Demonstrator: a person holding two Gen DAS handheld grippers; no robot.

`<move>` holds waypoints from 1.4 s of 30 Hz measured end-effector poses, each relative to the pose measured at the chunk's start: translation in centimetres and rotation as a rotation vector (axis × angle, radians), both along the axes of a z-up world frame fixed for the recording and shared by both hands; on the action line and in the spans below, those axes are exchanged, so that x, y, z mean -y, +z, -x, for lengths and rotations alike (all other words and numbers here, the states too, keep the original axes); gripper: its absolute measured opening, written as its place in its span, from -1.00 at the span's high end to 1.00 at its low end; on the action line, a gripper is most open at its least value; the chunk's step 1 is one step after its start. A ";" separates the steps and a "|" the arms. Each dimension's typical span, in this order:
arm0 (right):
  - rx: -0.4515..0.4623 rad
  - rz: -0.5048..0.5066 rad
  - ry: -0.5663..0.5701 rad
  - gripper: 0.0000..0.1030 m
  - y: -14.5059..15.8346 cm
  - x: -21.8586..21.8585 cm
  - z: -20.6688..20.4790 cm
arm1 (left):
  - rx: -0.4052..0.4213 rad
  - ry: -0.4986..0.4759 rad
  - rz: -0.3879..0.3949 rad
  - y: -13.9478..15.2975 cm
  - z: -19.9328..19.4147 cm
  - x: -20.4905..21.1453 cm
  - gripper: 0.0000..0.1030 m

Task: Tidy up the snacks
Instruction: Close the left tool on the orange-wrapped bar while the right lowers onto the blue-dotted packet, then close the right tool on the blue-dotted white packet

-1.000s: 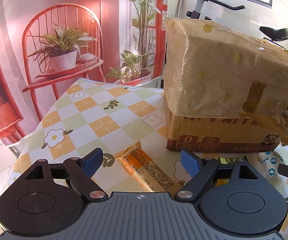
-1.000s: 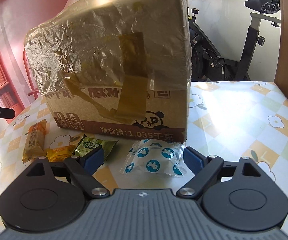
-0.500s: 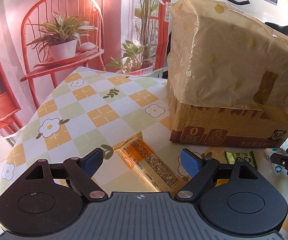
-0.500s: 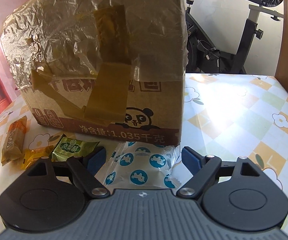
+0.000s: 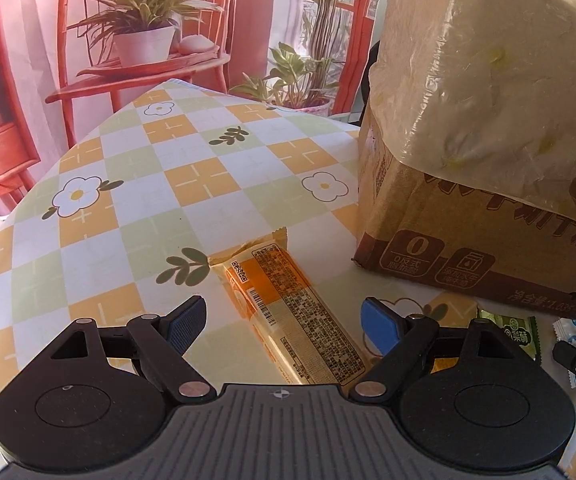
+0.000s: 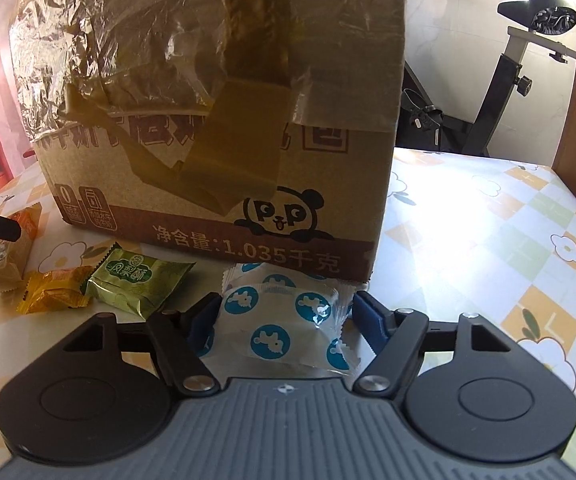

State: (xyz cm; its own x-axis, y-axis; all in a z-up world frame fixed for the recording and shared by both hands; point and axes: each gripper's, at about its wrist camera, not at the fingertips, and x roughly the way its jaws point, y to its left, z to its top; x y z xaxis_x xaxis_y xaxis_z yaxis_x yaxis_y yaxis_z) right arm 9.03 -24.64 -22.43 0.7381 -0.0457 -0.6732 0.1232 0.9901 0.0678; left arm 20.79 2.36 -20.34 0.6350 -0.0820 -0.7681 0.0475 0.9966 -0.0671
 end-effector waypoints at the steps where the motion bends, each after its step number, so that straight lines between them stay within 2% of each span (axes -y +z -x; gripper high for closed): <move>1: 0.002 0.001 0.000 -0.42 0.0 0.0 0.0 | -0.001 0.009 -0.005 -0.3 -0.2 0.1 -0.67; 5: 0.009 -0.004 0.000 -0.39 -0.1 -0.1 0.1 | -0.014 0.023 -0.028 -1.2 -0.7 0.5 -0.62; 7: 0.014 -0.010 -0.002 -0.38 0.0 0.1 0.4 | -0.012 0.026 -0.037 -1.4 -0.8 0.6 -0.48; 8: 0.017 -0.013 -0.004 -0.38 0.0 0.2 0.4 | 0.003 0.022 -0.042 -1.3 -0.5 0.6 -0.38; 9: 0.019 -0.015 -0.005 -0.37 0.0 0.2 0.5 | 0.013 0.015 -0.047 -1.2 -0.4 0.7 -0.13; 10: 0.019 -0.015 -0.005 -0.37 0.0 0.3 0.5 | 0.019 0.013 -0.057 -1.1 -0.2 0.8 -0.03; 11: 0.019 -0.015 -0.004 -0.37 0.0 0.3 0.5 | 0.020 0.013 -0.068 -1.1 -0.1 0.9 0.17; 12: 0.019 -0.015 -0.003 -0.37 0.0 0.3 0.5 | 0.023 0.012 -0.072 -1.1 0.1 0.9 0.25; 21: 0.024 -0.022 -0.003 -0.35 0.0 0.3 0.6 | 0.019 -0.003 -0.032 -0.6 2.3 0.1 0.26; 28: 0.036 -0.026 0.002 -0.31 0.2 0.3 0.8 | 0.077 -0.029 -0.026 1.5 4.2 0.7 0.26; 32: 0.052 -0.031 -0.005 -0.21 0.7 0.4 1.3 | 0.119 -0.054 -0.019 2.8 5.7 1.3 0.26; 42: 0.050 -0.070 -0.006 -0.15 1.5 0.3 3.1 | 0.151 -0.079 -0.008 3.5 7.8 1.6 0.26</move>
